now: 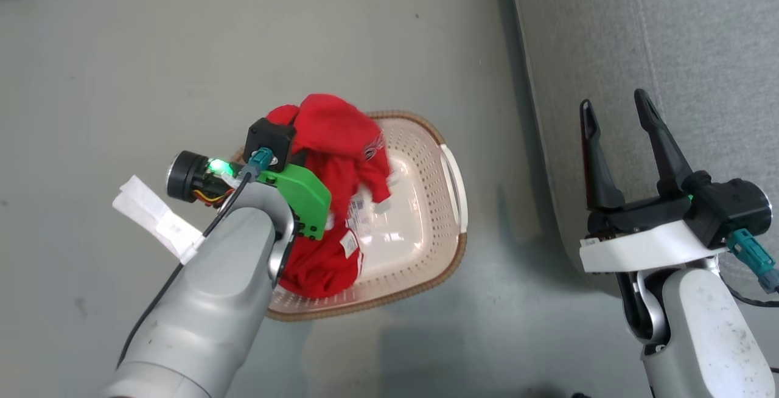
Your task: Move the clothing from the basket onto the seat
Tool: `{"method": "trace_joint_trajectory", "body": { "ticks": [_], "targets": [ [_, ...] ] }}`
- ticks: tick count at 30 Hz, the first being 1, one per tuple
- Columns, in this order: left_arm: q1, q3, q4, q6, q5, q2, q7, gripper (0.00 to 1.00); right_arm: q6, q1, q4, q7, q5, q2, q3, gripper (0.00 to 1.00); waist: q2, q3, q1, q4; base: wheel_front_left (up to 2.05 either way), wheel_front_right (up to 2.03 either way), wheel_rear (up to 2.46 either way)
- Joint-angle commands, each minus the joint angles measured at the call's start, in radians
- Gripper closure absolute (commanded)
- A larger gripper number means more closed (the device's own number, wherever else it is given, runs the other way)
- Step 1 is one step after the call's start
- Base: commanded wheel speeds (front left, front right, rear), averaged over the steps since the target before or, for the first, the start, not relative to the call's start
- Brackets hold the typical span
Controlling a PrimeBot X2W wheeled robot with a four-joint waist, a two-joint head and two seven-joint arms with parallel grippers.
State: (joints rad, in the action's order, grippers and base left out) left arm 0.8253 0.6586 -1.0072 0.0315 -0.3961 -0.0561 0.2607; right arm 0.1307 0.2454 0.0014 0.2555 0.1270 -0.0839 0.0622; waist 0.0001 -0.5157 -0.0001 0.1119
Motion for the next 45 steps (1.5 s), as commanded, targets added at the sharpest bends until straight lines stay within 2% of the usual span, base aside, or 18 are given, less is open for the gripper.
{"method": "trace_joint_trajectory", "body": {
  "ticks": [1, 7, 16, 26, 34, 45],
  "targets": [
    [-0.032, -0.017, 0.051, 0.012, -0.01, -0.011, 0.005, 1.0, 0.0, -0.023, 0.004, -0.005, 0.0, -0.005, -0.004, 0.0, -0.0001, 0.129, 0.0001, -0.055, 0.0, 0.0, 0.0],
    [-0.149, -0.091, 0.297, 0.05, -0.022, -0.049, 0.005, 1.0, 0.0, -0.075, 0.008, -0.026, 0.011, -0.002, -0.005, 0.0, -0.0001, 0.232, 0.0001, -0.07, 0.0, 0.0, 0.0],
    [-0.263, -0.168, 0.623, 0.077, -0.023, -0.093, 0.004, 1.0, 0.0, -0.148, -0.011, -0.066, 0.017, 0.003, -0.002, 0.0, -0.0001, 0.344, 0.0001, -0.087, 0.0, 0.0, 0.0],
    [-0.352, -0.224, 0.927, 0.05, 0.008, -0.142, 0.003, 1.0, 0.0, -0.203, -0.054, -0.102, 0.028, 0.006, 0.021, 0.0, -0.0001, 0.393, 0.0001, -0.085, 0.0, 0.0, 0.0],
    [-0.483, -0.239, 1.055, 0.058, 0.031, -0.153, 0.003, 1.0, 0.0, -0.242, -0.075, -0.121, 0.038, 0.016, 0.034, 0.0, -0.0001, 0.426, 0.0001, -0.076, 0.0, 0.0, 0.0],
    [-0.604, -0.232, 1.069, 0.062, 0.02, -0.157, 0.003, 1.0, 0.0, -0.295, -0.091, -0.148, 0.04, 0.022, 0.04, 0.0, -0.0001, 0.473, 0.0001, -0.078, 0.0, 0.0, 0.0]
  ]
}}
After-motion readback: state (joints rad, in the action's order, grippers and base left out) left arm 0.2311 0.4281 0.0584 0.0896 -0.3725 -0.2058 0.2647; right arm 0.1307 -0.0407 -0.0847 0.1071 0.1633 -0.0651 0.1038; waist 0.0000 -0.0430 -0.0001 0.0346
